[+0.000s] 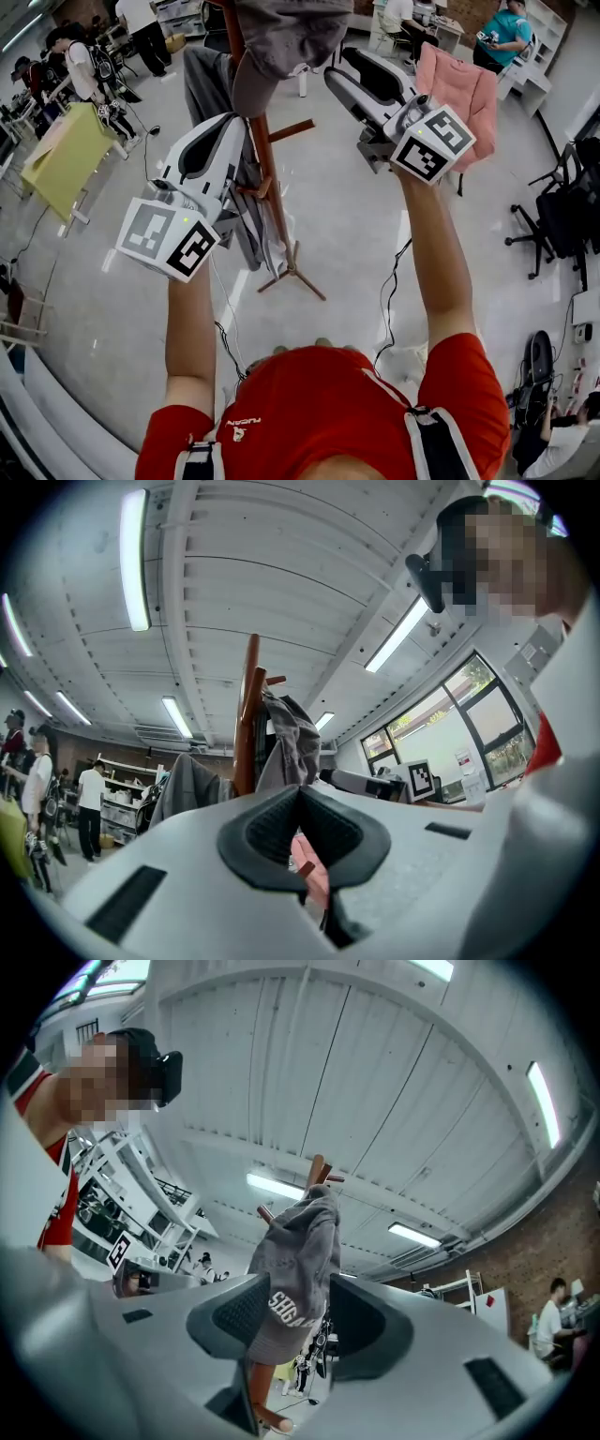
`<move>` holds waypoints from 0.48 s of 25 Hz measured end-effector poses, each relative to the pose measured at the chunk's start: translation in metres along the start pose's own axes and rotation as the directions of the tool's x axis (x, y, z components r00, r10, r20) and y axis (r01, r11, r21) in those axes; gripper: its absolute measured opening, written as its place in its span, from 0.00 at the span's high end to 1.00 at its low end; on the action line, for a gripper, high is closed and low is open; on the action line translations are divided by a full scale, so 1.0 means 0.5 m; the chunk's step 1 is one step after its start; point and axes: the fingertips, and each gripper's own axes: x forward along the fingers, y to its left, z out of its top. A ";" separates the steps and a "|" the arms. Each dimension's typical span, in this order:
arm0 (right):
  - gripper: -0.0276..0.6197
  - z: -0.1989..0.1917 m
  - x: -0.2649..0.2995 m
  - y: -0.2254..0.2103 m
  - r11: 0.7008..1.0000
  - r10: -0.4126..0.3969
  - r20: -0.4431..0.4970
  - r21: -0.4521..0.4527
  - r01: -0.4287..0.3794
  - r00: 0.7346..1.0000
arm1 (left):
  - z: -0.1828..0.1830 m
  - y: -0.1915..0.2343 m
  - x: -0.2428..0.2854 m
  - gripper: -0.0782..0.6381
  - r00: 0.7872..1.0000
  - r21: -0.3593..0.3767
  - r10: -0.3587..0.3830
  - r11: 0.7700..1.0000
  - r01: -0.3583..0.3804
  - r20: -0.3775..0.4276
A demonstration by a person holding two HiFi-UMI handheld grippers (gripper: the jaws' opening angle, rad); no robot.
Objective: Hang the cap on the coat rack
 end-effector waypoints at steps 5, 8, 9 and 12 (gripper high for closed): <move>0.74 -0.008 -0.057 0.065 0.998 -0.047 0.022 -0.033 0.048 0.999 | -0.019 -0.022 -0.009 0.88 1.000 -0.002 -0.005 1.000 0.005 -0.003; 0.85 -0.013 -0.080 0.111 0.995 -0.065 0.028 -0.073 0.067 0.997 | -0.033 -0.036 -0.018 0.88 1.000 0.021 0.003 1.000 -0.003 -0.013; 0.86 -0.014 -0.085 0.128 0.994 -0.068 0.027 -0.089 0.070 0.997 | -0.036 -0.041 -0.022 0.88 1.000 0.026 0.004 1.000 -0.004 -0.015; 0.89 -0.019 -0.097 0.172 0.990 -0.079 0.020 -0.119 0.081 0.997 | -0.041 -0.057 -0.031 0.88 1.000 0.023 -0.005 1.000 0.006 -0.015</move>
